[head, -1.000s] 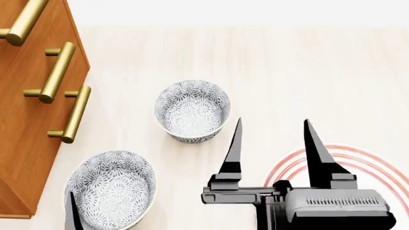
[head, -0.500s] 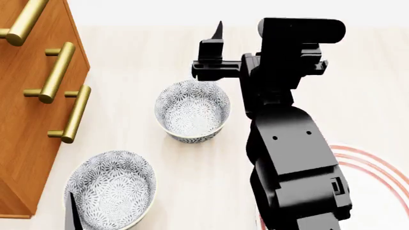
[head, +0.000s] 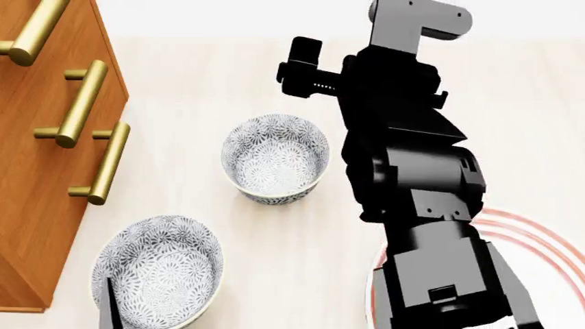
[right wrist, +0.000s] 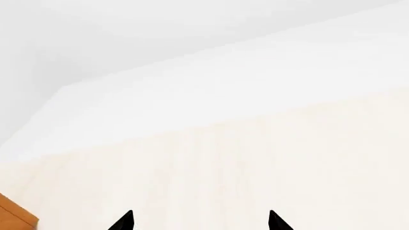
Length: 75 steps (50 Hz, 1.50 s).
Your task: Pick up the bowl and put it in the front on the plate.
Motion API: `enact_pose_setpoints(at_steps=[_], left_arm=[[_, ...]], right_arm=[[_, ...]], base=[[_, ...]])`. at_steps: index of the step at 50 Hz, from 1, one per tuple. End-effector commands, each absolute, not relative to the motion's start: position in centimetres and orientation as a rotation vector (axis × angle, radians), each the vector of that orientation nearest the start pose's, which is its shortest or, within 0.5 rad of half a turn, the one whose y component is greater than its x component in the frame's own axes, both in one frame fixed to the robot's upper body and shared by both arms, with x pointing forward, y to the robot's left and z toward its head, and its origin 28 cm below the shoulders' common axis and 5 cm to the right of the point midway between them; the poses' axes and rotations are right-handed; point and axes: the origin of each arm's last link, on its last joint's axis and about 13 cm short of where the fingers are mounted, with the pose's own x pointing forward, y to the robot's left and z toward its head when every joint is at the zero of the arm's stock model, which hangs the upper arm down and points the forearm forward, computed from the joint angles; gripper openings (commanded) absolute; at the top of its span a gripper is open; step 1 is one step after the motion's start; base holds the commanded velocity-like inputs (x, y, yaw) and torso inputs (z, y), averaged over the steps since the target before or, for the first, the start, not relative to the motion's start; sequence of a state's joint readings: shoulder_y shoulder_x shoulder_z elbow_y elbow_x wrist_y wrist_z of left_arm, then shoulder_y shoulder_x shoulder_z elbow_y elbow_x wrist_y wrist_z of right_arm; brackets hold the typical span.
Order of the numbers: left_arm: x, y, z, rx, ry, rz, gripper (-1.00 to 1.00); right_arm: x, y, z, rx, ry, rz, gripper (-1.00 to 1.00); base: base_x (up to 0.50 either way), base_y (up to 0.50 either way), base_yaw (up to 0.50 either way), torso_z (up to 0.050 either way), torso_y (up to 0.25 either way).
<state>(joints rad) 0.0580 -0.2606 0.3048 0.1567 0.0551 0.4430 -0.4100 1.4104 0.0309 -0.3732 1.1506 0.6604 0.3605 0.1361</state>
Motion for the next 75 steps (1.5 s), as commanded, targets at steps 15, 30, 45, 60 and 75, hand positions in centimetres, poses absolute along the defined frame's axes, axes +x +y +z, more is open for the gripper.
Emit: enact_pose_setpoints(at_steps=[15, 30, 45, 60, 75], left_arm=[[19.2, 19.7, 5.5, 0.105, -0.522, 0.023, 1.00], [19.2, 19.7, 5.4, 0.100, -0.511, 0.023, 1.00], [19.4, 19.8, 5.3, 0.090, -0.494, 0.034, 1.00], [19.4, 19.7, 5.1, 0.089, -0.483, 0.027, 1.00], [19.4, 19.7, 5.0, 0.086, -0.471, 0.023, 1.00]], right_arm=[[42.9, -6.5, 21.4, 0.235, 0.259, 0.036, 1.00], [42.5, -5.7, 19.8, 0.252, 0.300, 0.052, 1.00], [42.2, -5.5, 18.2, 0.250, 0.337, 0.052, 1.00], [41.9, -5.1, 17.4, 0.267, 0.360, 0.059, 1.00], [41.7, -4.7, 16.8, 0.280, 0.385, 0.062, 1.00]], base=[[0.00, 0.00, 0.00, 0.000, 0.000], [0.00, 0.00, 0.00, 0.000, 0.000], [0.00, 0.00, 0.00, 0.000, 0.000], [0.00, 0.00, 0.00, 0.000, 0.000], [0.00, 0.00, 0.00, 0.000, 0.000]])
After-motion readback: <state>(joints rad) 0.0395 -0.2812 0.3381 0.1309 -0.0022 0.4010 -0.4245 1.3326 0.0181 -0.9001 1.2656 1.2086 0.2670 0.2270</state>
